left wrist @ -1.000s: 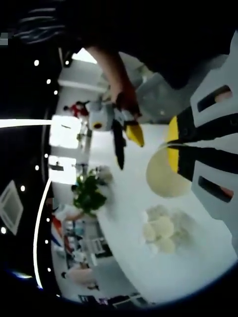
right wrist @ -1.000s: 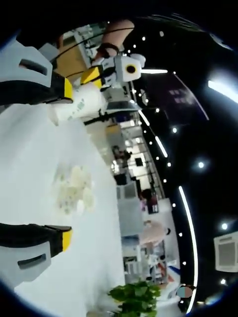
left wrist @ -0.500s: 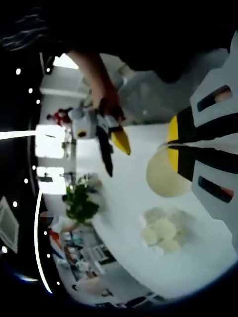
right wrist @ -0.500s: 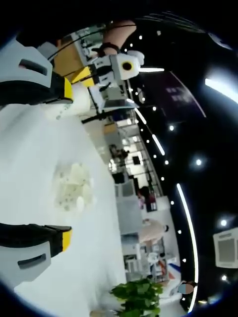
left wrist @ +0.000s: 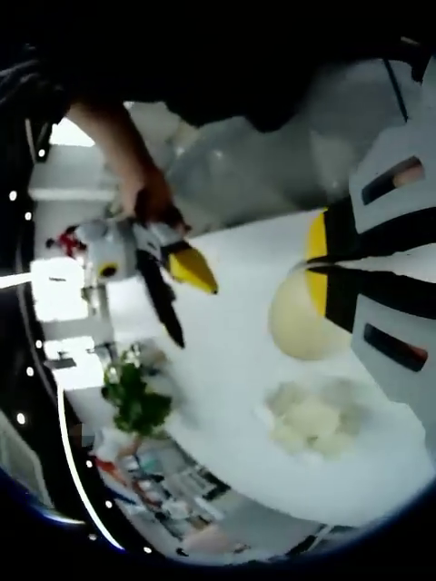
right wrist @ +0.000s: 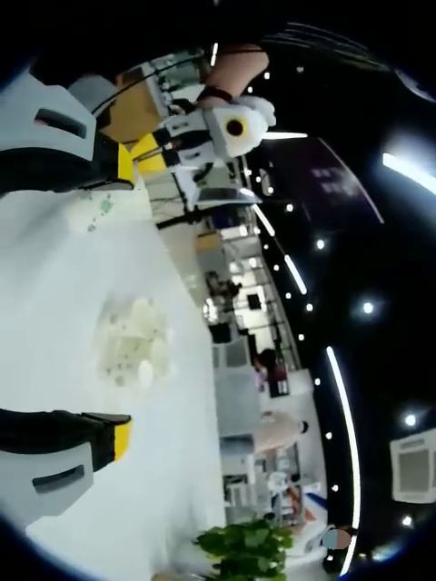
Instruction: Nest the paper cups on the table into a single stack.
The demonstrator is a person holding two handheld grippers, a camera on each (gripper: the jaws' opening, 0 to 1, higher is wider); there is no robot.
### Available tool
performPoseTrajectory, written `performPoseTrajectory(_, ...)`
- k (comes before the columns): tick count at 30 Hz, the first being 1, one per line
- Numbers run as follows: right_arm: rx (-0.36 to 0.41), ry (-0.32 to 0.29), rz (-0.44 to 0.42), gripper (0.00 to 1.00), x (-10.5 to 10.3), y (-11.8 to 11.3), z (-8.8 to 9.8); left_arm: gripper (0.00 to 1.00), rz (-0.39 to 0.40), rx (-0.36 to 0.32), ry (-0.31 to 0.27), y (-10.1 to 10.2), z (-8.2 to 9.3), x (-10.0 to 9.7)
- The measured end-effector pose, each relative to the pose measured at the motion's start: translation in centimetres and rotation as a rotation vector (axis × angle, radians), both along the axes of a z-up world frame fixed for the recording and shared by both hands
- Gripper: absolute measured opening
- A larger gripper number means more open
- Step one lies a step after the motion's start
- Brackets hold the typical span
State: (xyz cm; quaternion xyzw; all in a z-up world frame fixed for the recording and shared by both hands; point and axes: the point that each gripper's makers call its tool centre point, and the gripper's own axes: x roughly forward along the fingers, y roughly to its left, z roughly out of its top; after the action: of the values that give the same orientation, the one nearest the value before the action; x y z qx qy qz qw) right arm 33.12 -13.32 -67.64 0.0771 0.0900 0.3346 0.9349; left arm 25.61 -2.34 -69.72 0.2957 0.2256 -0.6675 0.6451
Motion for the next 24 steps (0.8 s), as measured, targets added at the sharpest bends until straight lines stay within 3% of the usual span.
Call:
performPoseTrajectory(6,0.005,0.002,-0.004,1.0,0.0,-0.7,-0.2,0.0,-0.077,0.074,-0.017,-0.3,-2.0,-1.4)
performPoseTrajectory(16,0.014,0.014,0.005,1.0,-0.8,-1.0,-0.4,0.0,-0.105,0.119,-0.044,-0.6,-3.5,-2.0)
performPoseTrajectory(19,0.013,0.019,0.003,1.0,-1.0,-1.2,-0.6,0.0,-0.131,0.151,-0.077,-0.3,-4.1,-1.9)
performPoseTrajectory(21,0.014,0.017,0.001,1.0,-1.1,-1.3,-0.5,0.0,-0.185,0.215,-0.137,0.2,-4.9,-1.8)
performPoseTrajectory(24,0.017,0.02,-0.002,1.0,-1.2,-1.4,-0.6,0.0,-0.263,0.25,-0.202,0.2,-5.5,-1.8)
